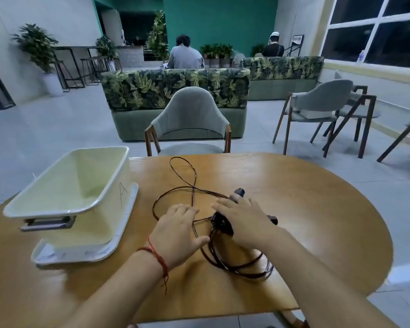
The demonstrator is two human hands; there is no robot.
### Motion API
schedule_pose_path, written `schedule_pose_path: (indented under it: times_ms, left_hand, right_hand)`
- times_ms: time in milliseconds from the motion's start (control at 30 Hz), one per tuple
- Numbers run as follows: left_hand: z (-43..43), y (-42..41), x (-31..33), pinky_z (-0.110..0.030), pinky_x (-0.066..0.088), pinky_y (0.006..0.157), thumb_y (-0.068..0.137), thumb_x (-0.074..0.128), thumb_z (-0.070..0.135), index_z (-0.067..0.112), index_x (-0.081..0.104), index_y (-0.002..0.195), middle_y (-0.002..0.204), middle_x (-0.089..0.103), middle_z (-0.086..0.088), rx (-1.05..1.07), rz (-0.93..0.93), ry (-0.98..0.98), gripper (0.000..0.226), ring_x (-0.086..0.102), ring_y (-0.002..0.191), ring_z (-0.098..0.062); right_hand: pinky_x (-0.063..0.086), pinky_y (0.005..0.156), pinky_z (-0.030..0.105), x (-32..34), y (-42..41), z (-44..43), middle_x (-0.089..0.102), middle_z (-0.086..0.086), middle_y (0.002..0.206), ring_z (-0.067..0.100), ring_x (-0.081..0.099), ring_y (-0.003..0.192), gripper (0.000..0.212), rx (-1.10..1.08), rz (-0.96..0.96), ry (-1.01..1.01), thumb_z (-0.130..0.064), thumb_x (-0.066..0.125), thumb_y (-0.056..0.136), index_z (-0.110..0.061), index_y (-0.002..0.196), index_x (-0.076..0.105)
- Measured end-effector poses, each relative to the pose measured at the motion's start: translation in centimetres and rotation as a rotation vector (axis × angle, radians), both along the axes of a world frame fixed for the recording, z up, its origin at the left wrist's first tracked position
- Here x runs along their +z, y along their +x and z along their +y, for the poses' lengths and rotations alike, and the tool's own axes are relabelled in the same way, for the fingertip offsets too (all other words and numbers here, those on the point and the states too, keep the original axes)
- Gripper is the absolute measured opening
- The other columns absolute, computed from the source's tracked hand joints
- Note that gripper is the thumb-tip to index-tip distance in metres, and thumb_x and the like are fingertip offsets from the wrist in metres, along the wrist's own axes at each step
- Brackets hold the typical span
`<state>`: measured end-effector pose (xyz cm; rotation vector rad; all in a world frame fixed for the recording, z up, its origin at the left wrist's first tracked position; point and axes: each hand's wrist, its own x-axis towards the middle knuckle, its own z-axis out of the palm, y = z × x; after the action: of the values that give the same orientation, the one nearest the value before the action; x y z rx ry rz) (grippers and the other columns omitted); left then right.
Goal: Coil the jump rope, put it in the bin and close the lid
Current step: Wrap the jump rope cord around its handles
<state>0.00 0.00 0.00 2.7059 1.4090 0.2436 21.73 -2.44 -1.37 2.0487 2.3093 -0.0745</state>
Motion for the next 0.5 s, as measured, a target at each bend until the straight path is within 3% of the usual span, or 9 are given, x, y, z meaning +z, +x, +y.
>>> schedule_pose_path:
  times_ms: [100,167,267,300,367,433,500]
  left_hand:
    - [1.9,0.9,-1.7,-0.036,0.037,0.126,0.096,0.060,0.072,0.027,0.042,0.162,0.163,0.047,0.006,0.009,-0.021,-0.057,0.082,0.032,0.156,-0.016]
    - [2.8,1.6,-2.1,-0.038,0.039,0.124,0.094,0.060,0.074,0.028,0.048,0.158,0.160,0.049,0.007,0.020,-0.047,-0.103,0.080,0.034,0.154,-0.016]
    - [3.2,2.7,-2.8,-0.037,0.040,0.122,0.092,0.061,0.074,0.029,0.056,0.151,0.154,0.053,0.009,0.008,-0.076,-0.123,0.075,0.036,0.150,-0.014]
    - [3.1,3.0,-3.1,-0.037,0.040,0.121,0.092,0.061,0.072,0.028,0.059,0.148,0.152,0.054,0.009,0.002,-0.083,-0.128,0.071,0.038,0.148,-0.014]
    - [3.1,3.4,-3.5,-0.037,0.042,0.118,0.094,0.061,0.065,0.029,0.067,0.138,0.144,0.058,0.008,0.002,-0.108,-0.118,0.057,0.043,0.143,-0.015]
    - [3.6,3.6,-3.5,-0.037,0.046,0.110,0.096,0.062,0.056,0.030,0.074,0.123,0.131,0.062,0.008,0.021,-0.163,-0.098,0.039,0.049,0.133,-0.016]
    - [4.4,3.4,-3.1,-0.040,0.048,0.103,0.095,0.065,0.052,0.031,0.078,0.112,0.119,0.063,0.006,0.065,-0.205,-0.050,0.031,0.053,0.123,-0.018]
  right_hand:
    - [0.017,0.129,0.067,-0.2,-0.1,1.2,0.036,-0.008,0.174,0.029,0.016,0.167,0.082,0.011,-0.018,-0.039,-0.018,0.068,0.094,-0.037,0.167,0.034]
    - [0.018,0.129,0.065,-0.4,0.3,1.8,0.053,-0.007,0.155,0.025,0.037,0.153,0.067,0.016,-0.040,-0.003,-0.024,0.069,0.091,-0.037,0.153,0.048]
    - [0.026,0.126,0.062,-0.5,0.8,2.0,0.061,-0.006,0.128,0.024,0.054,0.128,0.047,-0.020,-0.018,0.078,-0.029,0.067,0.086,-0.034,0.131,0.057]
    - [0.034,0.122,0.057,-0.5,0.9,2.0,0.063,-0.006,0.122,0.025,0.057,0.121,0.043,-0.050,0.013,0.121,-0.031,0.066,0.084,-0.032,0.125,0.059]
    - [0.047,0.097,0.043,-0.2,0.8,1.8,0.065,-0.006,0.108,0.026,0.060,0.106,0.035,-0.136,0.111,0.229,-0.033,0.065,0.080,-0.028,0.114,0.061]
    - [0.039,0.077,0.037,0.2,0.8,1.5,0.062,-0.008,0.095,0.026,0.058,0.091,0.029,-0.251,0.204,0.339,-0.034,0.068,0.081,-0.026,0.108,0.061]
    - [0.034,0.073,0.035,0.7,0.8,0.9,0.054,-0.009,0.091,0.024,0.048,0.085,0.028,-0.381,0.268,0.385,-0.037,0.070,0.086,-0.027,0.110,0.060]
